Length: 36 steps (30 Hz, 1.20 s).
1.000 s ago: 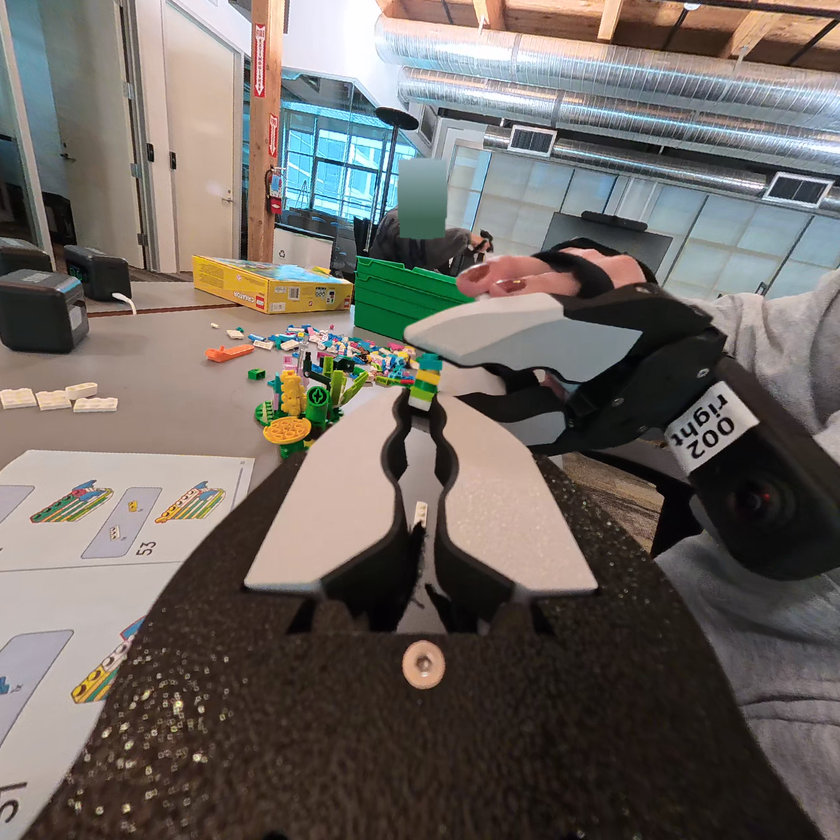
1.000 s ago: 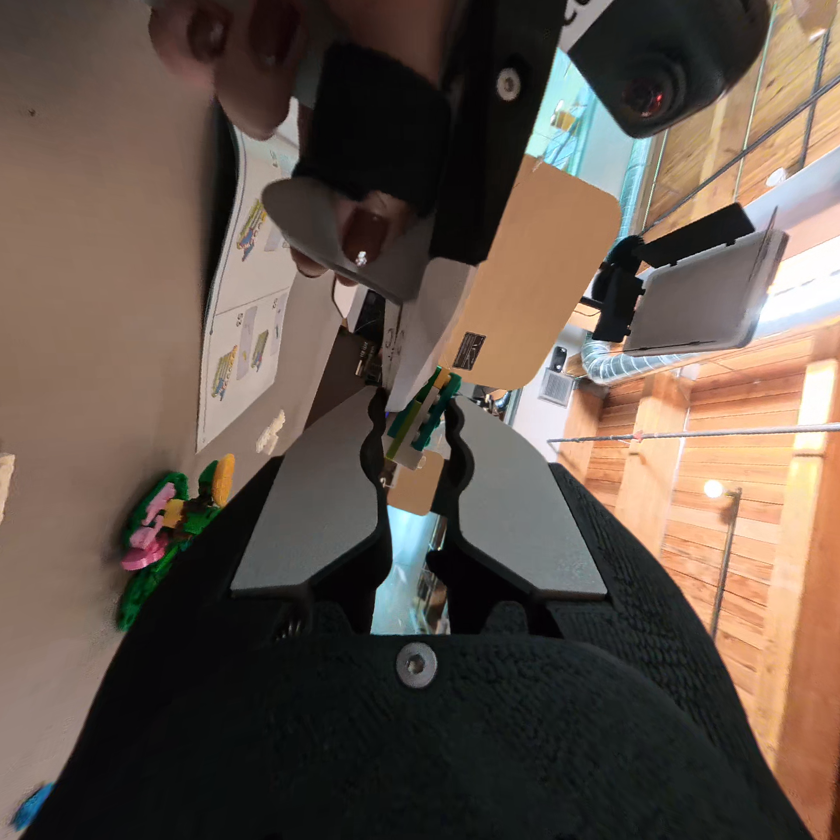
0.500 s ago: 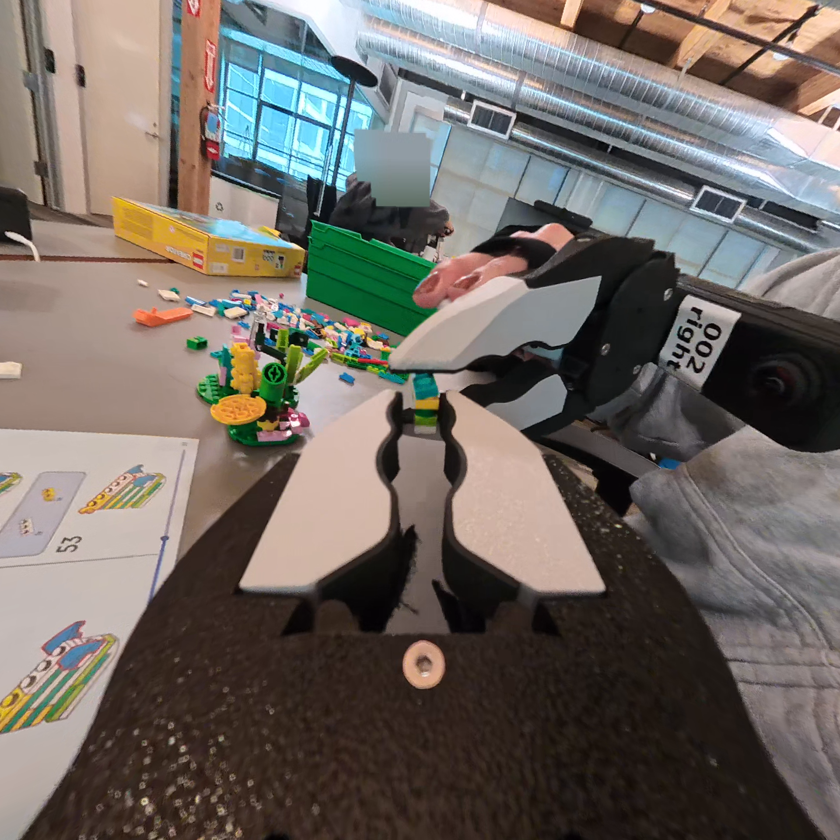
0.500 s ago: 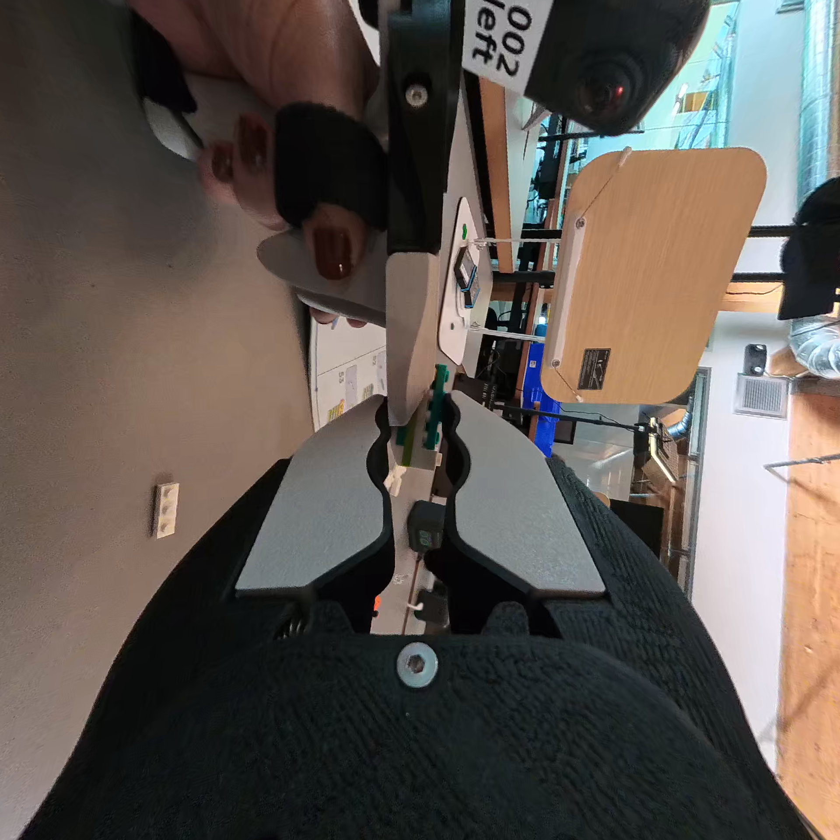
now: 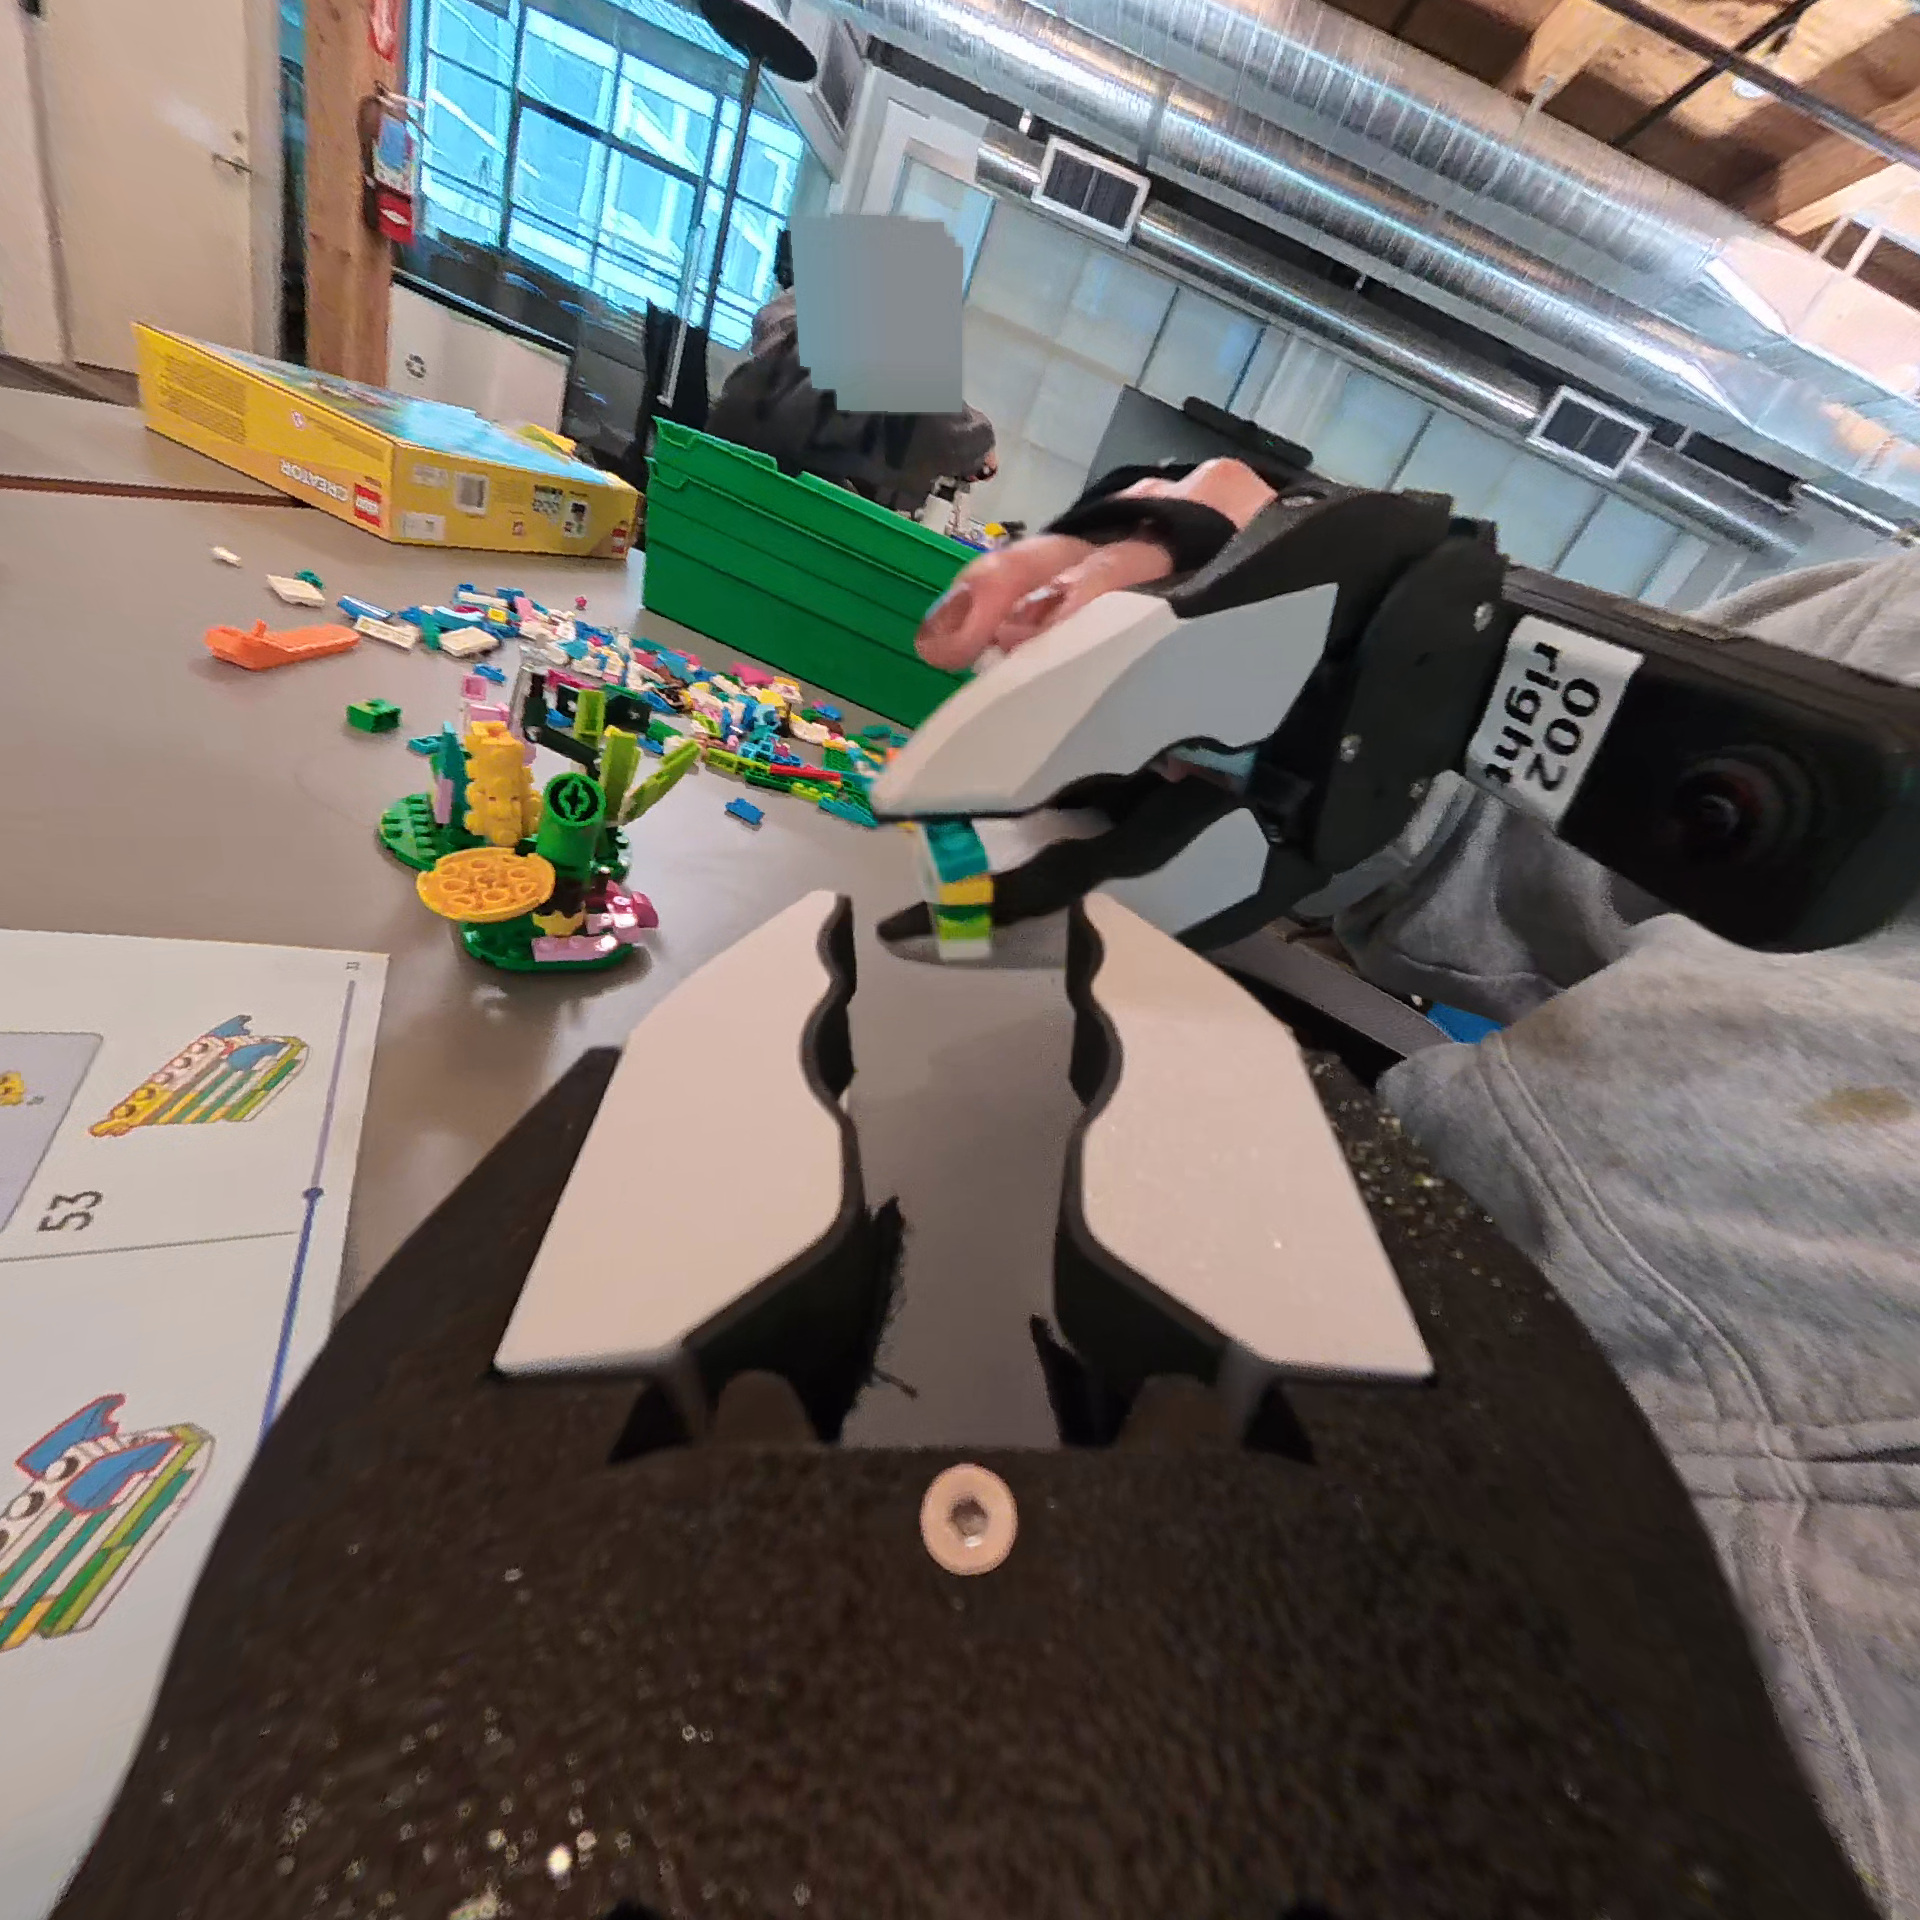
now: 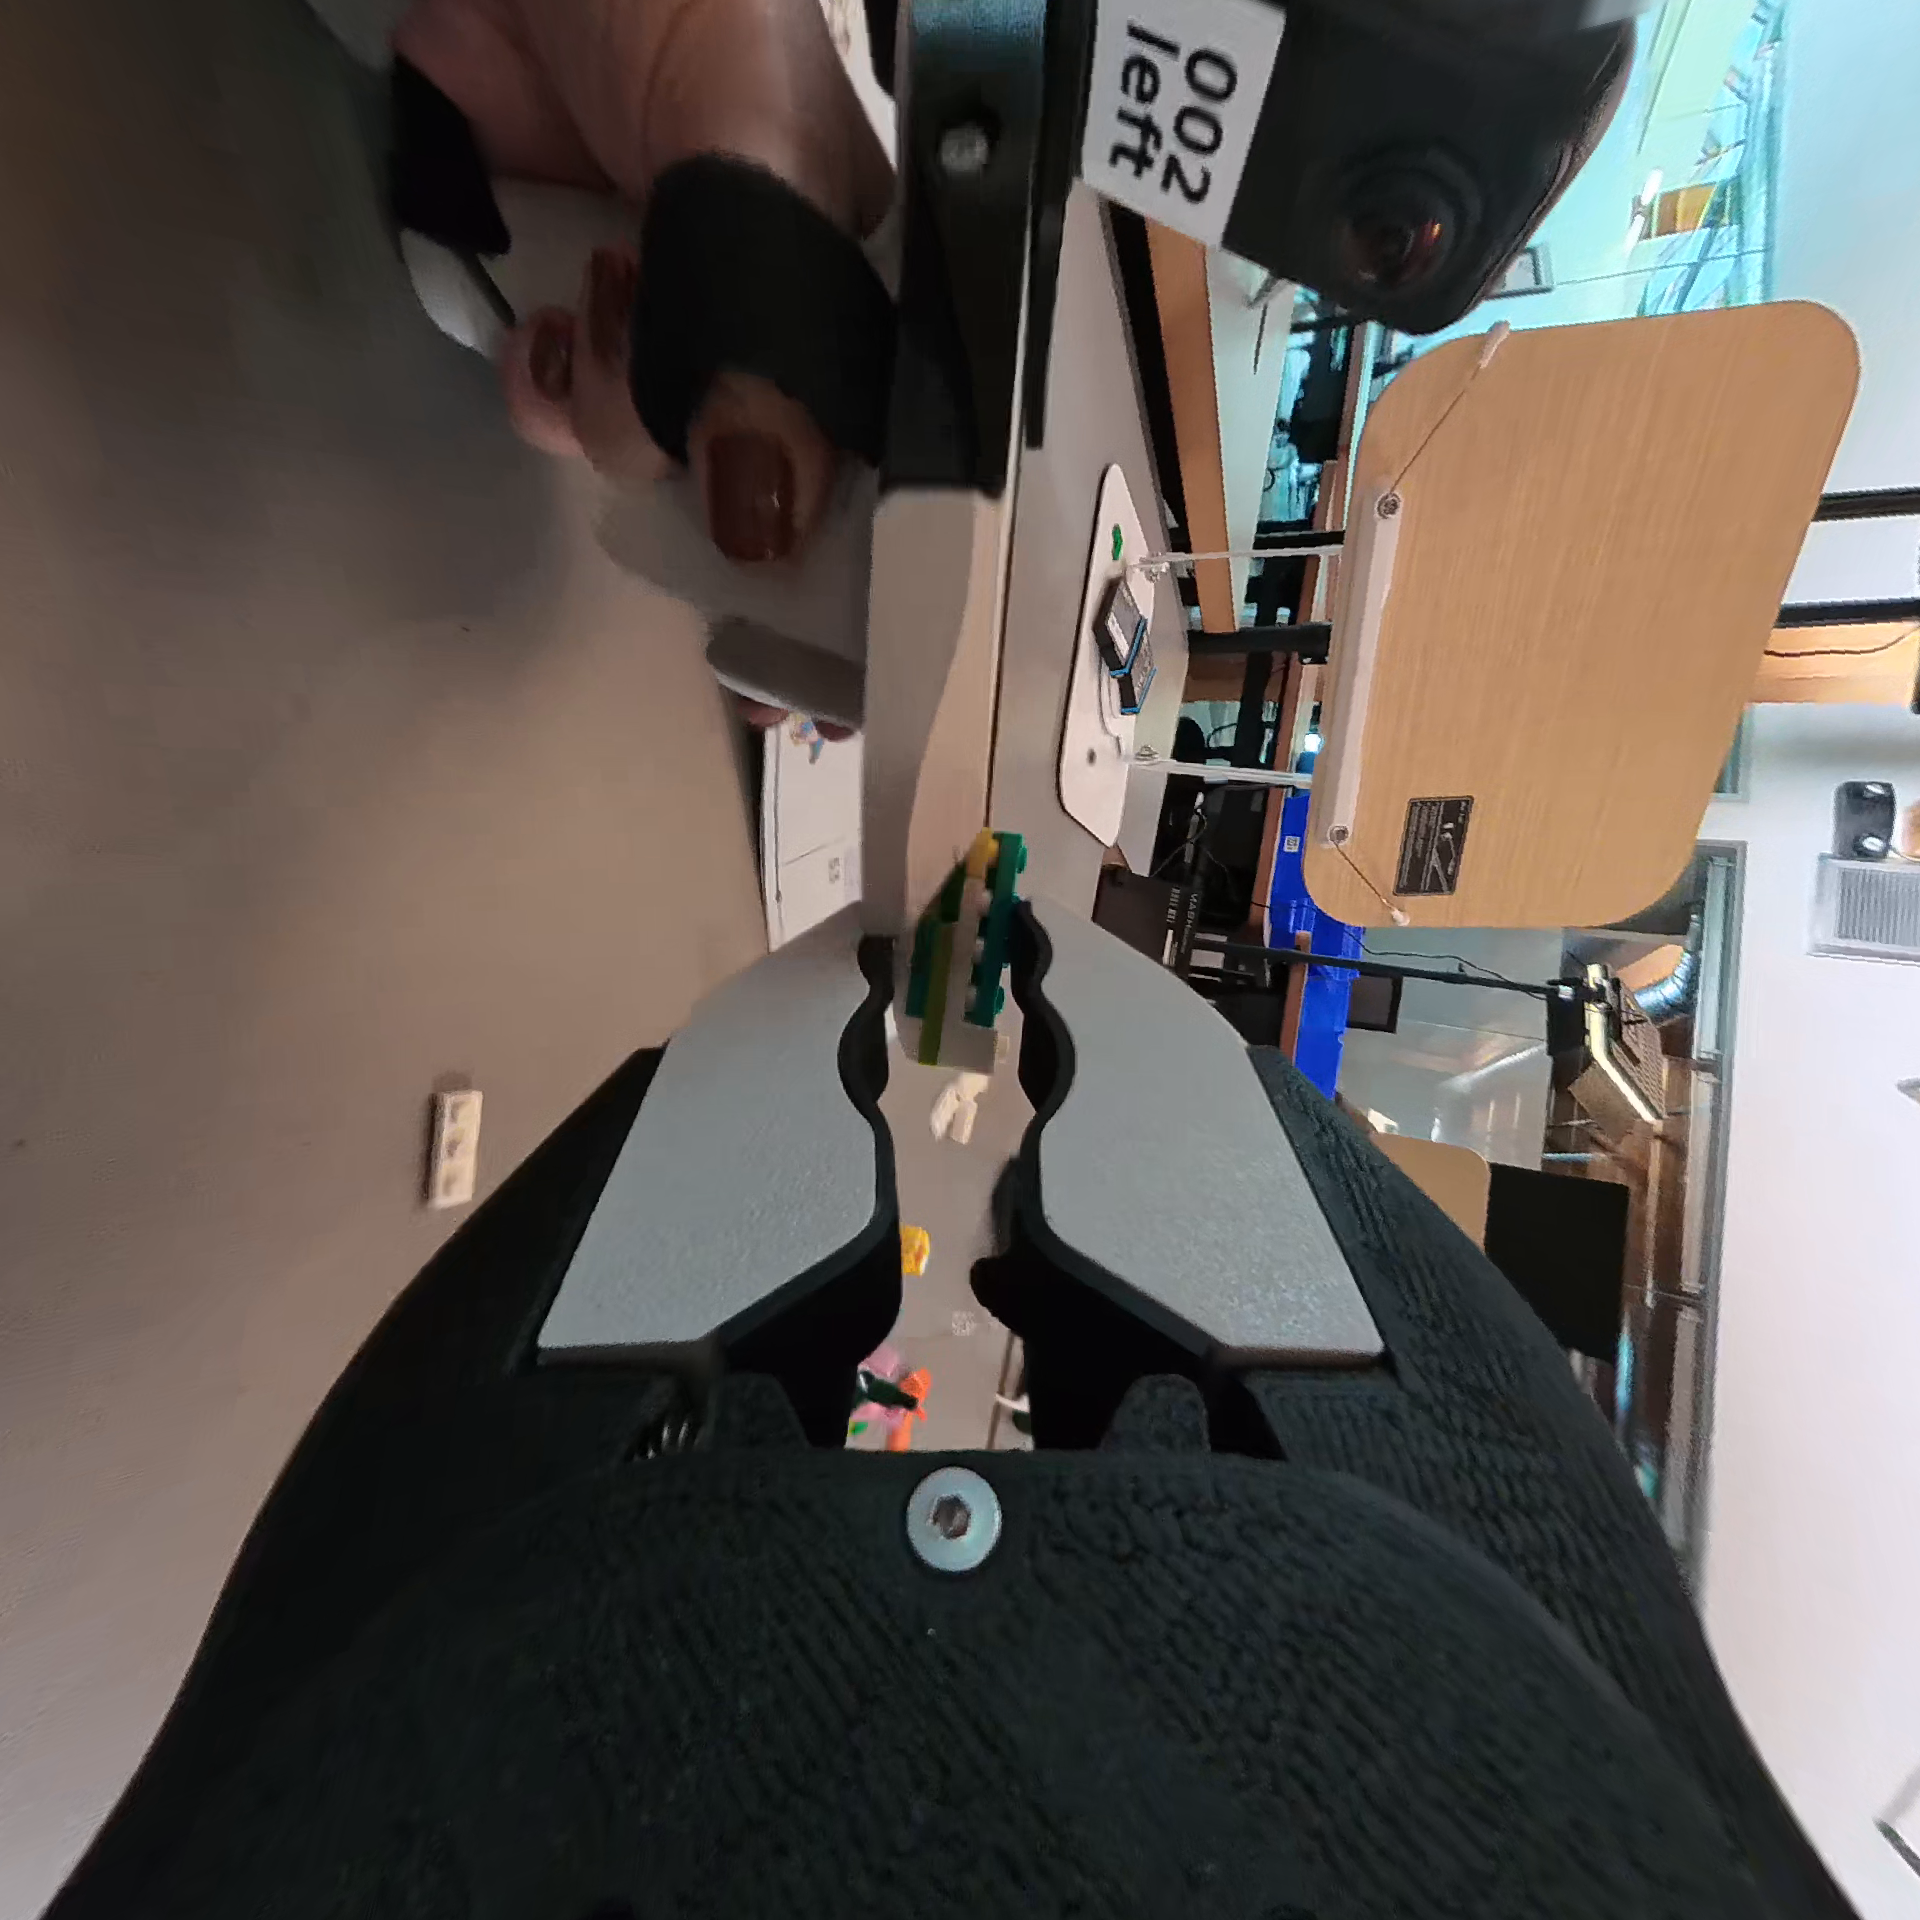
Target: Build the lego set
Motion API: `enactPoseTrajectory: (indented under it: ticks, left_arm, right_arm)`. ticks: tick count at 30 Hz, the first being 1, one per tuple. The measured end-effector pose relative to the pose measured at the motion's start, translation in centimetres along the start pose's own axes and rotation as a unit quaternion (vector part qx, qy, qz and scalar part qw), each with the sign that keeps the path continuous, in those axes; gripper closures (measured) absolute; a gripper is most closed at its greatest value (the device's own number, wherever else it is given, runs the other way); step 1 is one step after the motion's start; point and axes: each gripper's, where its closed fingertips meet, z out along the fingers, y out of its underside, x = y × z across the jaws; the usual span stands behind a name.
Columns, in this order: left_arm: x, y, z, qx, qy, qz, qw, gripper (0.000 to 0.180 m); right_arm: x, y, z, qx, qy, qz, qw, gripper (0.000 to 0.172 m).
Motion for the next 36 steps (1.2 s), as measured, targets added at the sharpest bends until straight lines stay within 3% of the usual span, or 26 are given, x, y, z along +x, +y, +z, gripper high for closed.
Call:
enactPoseTrajectory:
  ticks: [12,13,14,18,28,32,34,36]
  left_arm:
    - [-0.1,-0.1,-0.1,0.008,0.002,0.010,1.000,0.160]
    - [-0.3,-0.2,-0.2,0.011,-0.009,0.019,1.000,0.172]
    - [-0.4,-0.3,-0.3,0.015,-0.016,0.030,0.999,0.173]
    - [-0.8,-0.2,-0.1,0.011,-0.030,0.016,0.999,0.173]
    - [-1.1,-0.3,-0.3,0.015,-0.029,-0.009,0.999,0.173]
    - [-1.2,-0.5,-0.2,0.024,-0.033,-0.015,0.999,0.171]
    - [-1.0,-0.7,-0.1,0.029,-0.028,-0.020,0.999,0.154]
    - [-0.8,-0.6,-0.1,0.028,-0.019,-0.022,0.999,0.152]
  right_arm:
    - [0.4,0.2,-0.6,0.004,0.004,-0.010,1.000,0.152]
    - [0.5,0.2,-0.7,0.003,0.005,-0.009,1.000,0.152]
    - [0.6,0.2,-0.7,0.004,0.008,-0.005,1.000,0.152]
    - [0.7,0.6,-0.4,-0.018,0.025,-0.017,0.999,0.152]
    - [1.5,1.0,0.0,-0.101,0.107,-0.165,0.975,0.153]
    - [1.4,1.1,-0.1,-0.088,0.088,-0.123,0.985,0.152]
    - [1.2,1.1,-0.1,-0.078,0.068,-0.088,0.991,0.152]
    - [1.2,1.0,-0.1,-0.066,0.055,-0.069,0.994,0.152]
